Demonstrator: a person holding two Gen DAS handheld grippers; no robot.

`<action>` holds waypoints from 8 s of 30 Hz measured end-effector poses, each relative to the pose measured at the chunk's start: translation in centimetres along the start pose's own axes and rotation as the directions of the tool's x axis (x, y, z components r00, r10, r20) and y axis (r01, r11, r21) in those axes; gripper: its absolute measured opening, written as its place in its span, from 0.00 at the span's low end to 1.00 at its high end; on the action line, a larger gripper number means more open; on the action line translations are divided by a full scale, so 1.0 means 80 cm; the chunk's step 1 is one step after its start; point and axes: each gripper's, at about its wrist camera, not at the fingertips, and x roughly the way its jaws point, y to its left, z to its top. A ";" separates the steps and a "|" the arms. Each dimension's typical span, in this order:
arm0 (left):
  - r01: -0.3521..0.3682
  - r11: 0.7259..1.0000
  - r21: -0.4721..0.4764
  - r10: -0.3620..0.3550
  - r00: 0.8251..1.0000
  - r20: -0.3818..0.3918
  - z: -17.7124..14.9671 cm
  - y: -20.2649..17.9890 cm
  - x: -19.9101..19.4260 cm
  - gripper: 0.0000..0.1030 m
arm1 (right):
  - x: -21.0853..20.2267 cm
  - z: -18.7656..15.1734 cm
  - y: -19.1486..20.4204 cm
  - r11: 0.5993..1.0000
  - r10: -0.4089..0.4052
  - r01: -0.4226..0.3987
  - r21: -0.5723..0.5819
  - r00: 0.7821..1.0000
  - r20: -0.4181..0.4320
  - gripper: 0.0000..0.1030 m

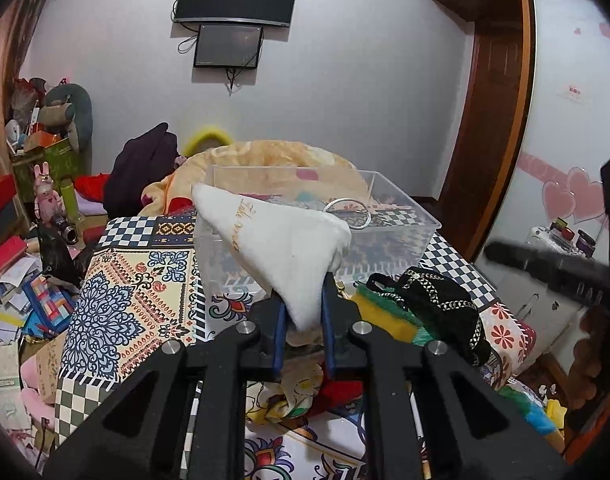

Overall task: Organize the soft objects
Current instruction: 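Grasp the white cloth bag with the left gripper while the right gripper grasps the black quilted bag, then carry both bags over the clear box and open both grippers to drop them, then grasp the silver sparkly pouch with the left gripper while the right gripper grasps the green knitted glove, then lower the glove and pouch into the clear box and open both grippers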

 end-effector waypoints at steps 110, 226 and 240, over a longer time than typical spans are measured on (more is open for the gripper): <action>0.059 0.997 0.051 -0.052 0.990 -0.134 0.031 0.017 0.056 0.69 | 0.052 0.010 0.003 0.997 -0.045 0.043 -0.067 0.999 -0.028 0.78; 0.020 0.998 0.056 -0.017 0.998 -0.063 0.094 0.034 0.078 0.55 | 0.068 0.068 0.041 0.984 0.001 0.003 -0.180 1.000 0.021 0.52; 0.053 0.997 0.061 -0.053 0.999 -0.005 0.062 0.022 0.018 0.79 | 0.009 0.031 0.053 0.975 0.010 0.015 -0.220 0.994 0.112 0.78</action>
